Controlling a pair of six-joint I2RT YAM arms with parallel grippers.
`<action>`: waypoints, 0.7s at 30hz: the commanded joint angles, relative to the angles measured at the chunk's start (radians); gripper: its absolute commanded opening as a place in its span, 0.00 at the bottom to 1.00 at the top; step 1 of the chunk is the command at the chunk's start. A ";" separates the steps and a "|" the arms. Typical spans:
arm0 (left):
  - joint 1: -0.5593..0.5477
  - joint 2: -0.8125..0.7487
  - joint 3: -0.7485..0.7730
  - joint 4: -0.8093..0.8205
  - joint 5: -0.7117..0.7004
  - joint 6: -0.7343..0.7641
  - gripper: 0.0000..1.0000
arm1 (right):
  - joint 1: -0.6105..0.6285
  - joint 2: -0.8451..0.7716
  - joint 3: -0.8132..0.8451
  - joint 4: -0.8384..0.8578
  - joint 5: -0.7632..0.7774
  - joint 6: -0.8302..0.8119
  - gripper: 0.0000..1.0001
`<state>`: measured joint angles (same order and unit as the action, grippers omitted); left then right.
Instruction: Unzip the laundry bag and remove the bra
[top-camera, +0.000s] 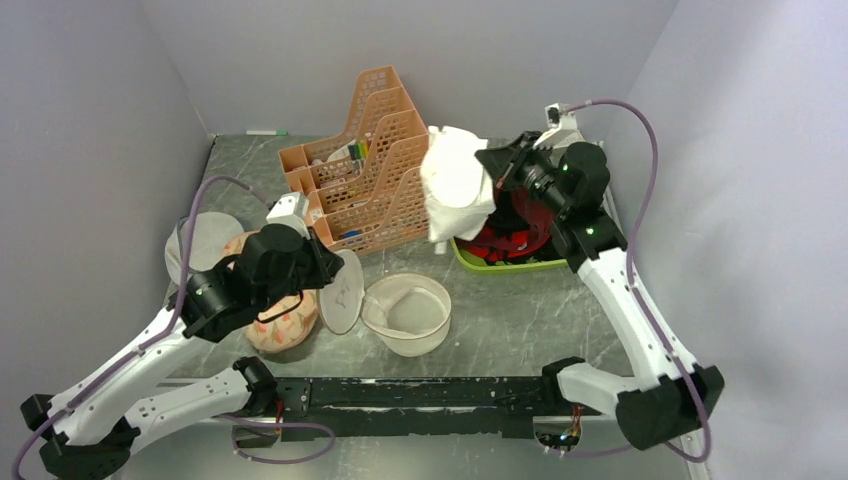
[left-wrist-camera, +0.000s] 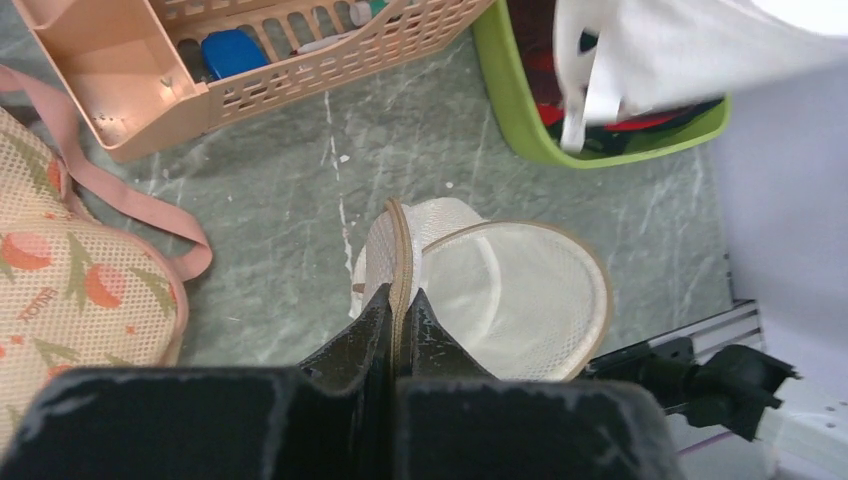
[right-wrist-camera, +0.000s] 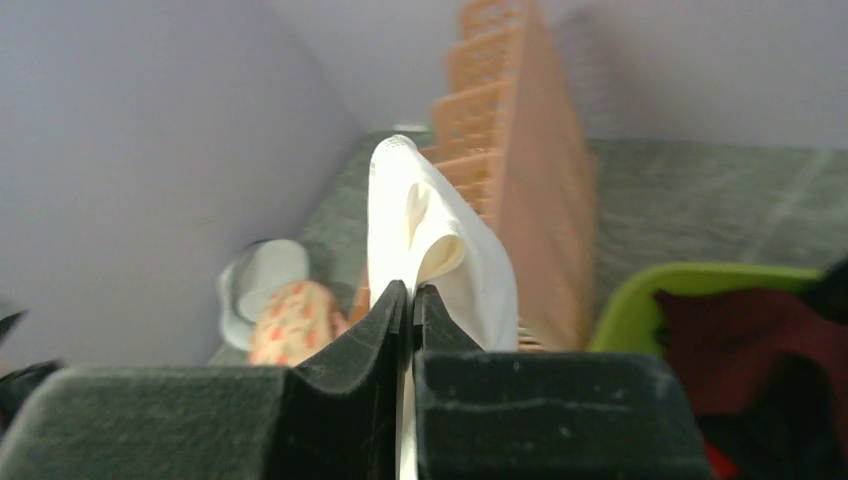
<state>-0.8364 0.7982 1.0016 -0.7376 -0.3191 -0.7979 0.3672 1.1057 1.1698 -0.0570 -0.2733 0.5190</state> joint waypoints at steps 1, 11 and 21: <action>0.006 0.044 0.042 -0.025 0.000 0.067 0.07 | -0.210 0.082 -0.069 0.118 -0.175 0.062 0.00; 0.005 0.153 0.092 0.024 0.099 0.121 0.07 | -0.449 0.318 -0.179 0.234 -0.315 0.065 0.00; 0.006 0.255 0.130 0.101 0.261 0.184 0.18 | -0.459 0.385 -0.356 0.209 -0.079 -0.085 0.00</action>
<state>-0.8364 1.0286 1.0851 -0.7025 -0.1551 -0.6579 -0.0795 1.4620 0.8364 0.1478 -0.4358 0.5125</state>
